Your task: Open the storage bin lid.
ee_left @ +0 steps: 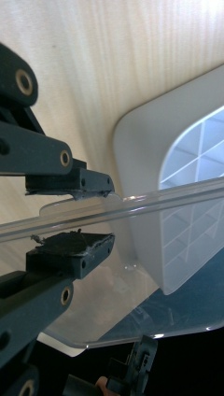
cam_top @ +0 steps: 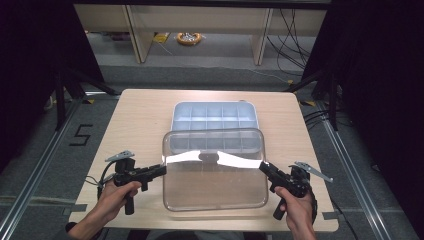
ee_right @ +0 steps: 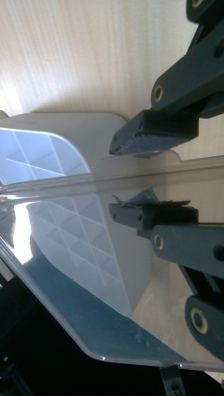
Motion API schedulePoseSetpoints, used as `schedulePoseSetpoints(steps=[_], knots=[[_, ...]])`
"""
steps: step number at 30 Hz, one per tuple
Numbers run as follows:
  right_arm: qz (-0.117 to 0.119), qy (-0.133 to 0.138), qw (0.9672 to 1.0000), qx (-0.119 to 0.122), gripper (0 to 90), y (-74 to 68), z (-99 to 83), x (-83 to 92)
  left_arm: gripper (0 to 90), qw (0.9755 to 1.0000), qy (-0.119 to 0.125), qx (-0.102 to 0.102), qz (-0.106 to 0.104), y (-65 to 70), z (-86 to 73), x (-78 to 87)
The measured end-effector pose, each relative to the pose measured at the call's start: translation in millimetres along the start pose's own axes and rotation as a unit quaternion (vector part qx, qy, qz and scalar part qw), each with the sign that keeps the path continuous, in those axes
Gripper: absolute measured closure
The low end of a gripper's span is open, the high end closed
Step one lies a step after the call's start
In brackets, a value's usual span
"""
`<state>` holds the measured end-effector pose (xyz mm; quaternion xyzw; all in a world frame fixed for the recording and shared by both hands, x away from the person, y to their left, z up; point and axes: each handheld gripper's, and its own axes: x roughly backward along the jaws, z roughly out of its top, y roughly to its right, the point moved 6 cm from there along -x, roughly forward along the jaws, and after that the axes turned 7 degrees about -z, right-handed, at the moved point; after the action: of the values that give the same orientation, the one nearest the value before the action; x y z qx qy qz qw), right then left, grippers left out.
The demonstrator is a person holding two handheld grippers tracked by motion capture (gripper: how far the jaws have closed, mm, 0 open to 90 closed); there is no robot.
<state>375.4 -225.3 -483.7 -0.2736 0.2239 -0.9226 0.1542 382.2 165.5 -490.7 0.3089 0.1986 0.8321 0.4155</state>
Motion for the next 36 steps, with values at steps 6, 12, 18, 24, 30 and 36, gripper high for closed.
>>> schedulePoseSetpoints(steps=[6, 12, 18, 24, 30, 36], knots=[[0.0, -0.009, 0.9999, -0.01, 66.2, 1.3, -11.5, 5.3, 68.7, 0.9999, -0.009, 0.0, -0.01, 2.7, -9.1, 4.7], [-0.001, -0.009, 0.9999, -0.006, 66.1, 3.3, -21.9, 13.5, 68.6, 0.9997, -0.017, -0.001, -0.016, 4.8, -18.8, 5.3], [-0.005, -0.017, 0.9998, -0.007, 66.0, 4.8, -34.7, 19.6, 68.3, 0.9993, -0.033, 0.002, -0.014, 4.0, -31.0, 5.2], [-0.016, -0.028, 0.9994, -0.007, 65.6, 8.4, -45.0, 25.7, 67.8, 0.9987, -0.049, 0.008, -0.013, 4.4, -43.5, 4.3], [-0.017, -0.039, 0.9991, -0.007, 65.5, 10.3, -54.3, 29.3, 67.0, 0.9977, -0.066, 0.008, -0.015, 3.0, -50.7, 2.3], [-0.028, -0.054, 0.9982, 0.003, 65.6, 15.4, -64.2, 28.9, 66.6, 0.9964, -0.083, 0.002, -0.016, 1.8, -55.6, 0.8]])
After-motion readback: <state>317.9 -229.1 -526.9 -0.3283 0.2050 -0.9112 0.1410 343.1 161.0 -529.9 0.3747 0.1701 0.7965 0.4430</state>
